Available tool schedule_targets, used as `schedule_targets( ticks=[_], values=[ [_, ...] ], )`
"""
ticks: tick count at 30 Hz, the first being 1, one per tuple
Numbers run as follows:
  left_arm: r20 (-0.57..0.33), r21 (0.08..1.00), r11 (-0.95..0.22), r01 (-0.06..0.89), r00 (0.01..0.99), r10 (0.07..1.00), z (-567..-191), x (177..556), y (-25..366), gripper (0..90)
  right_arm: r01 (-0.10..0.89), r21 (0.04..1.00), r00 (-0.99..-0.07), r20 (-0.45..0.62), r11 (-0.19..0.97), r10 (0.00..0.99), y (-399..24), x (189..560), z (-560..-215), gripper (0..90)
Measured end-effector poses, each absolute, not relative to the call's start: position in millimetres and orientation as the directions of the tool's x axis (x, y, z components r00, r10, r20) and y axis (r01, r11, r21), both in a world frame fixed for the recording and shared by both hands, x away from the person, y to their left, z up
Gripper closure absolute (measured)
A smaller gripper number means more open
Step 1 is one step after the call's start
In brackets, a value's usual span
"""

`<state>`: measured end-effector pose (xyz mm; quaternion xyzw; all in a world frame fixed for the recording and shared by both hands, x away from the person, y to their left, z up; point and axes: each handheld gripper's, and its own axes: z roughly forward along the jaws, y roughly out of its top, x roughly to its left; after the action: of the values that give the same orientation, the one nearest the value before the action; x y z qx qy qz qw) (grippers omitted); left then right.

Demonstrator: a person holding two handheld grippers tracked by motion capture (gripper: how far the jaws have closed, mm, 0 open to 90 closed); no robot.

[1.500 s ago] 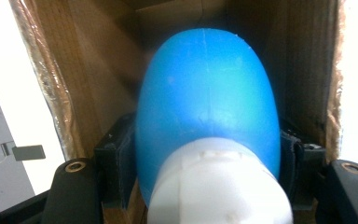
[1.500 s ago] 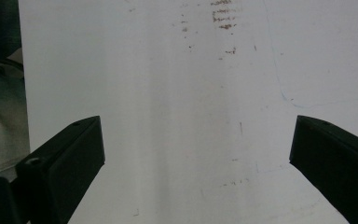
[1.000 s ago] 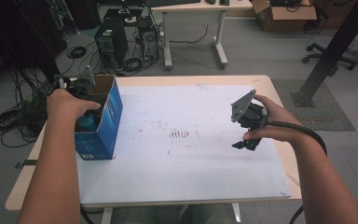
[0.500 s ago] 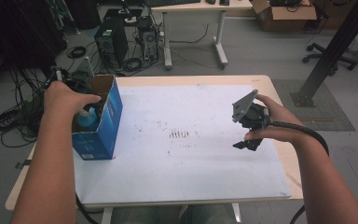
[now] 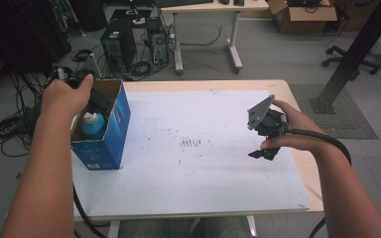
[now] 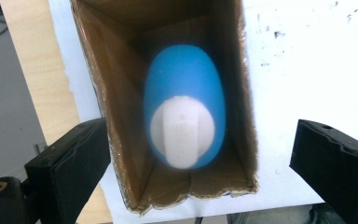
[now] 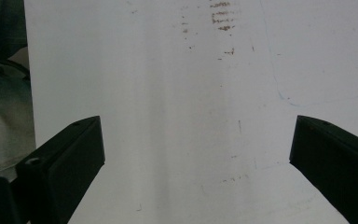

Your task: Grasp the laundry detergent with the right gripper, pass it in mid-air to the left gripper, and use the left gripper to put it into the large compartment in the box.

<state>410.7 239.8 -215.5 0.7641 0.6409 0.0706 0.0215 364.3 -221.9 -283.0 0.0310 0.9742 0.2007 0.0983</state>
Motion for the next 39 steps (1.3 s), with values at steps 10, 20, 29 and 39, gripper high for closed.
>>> schedule_targets(
  ticks=[10,20,29,39],
  values=[
    [0.110,0.134,-0.334,0.933,0.320,0.941,-192,407,214,5.0,0.020,0.390,-0.978,-0.183,0.921,0.099,-222,365,-281,3.3],
    [0.163,0.110,-0.649,0.753,0.631,0.759,-179,398,160,4.5,0.033,0.388,-0.977,-0.184,0.921,0.112,-221,365,-279,3.3],
    [0.144,0.110,-0.804,0.585,0.791,0.595,-168,384,122,4.6,0.030,0.382,-0.978,-0.181,0.924,0.107,-219,365,-278,3.3],
    [0.088,0.108,-0.922,0.372,0.920,0.381,-172,372,100,4.6,0.045,0.371,-0.979,-0.171,0.928,0.115,-223,365,-277,3.3]
  ],
)
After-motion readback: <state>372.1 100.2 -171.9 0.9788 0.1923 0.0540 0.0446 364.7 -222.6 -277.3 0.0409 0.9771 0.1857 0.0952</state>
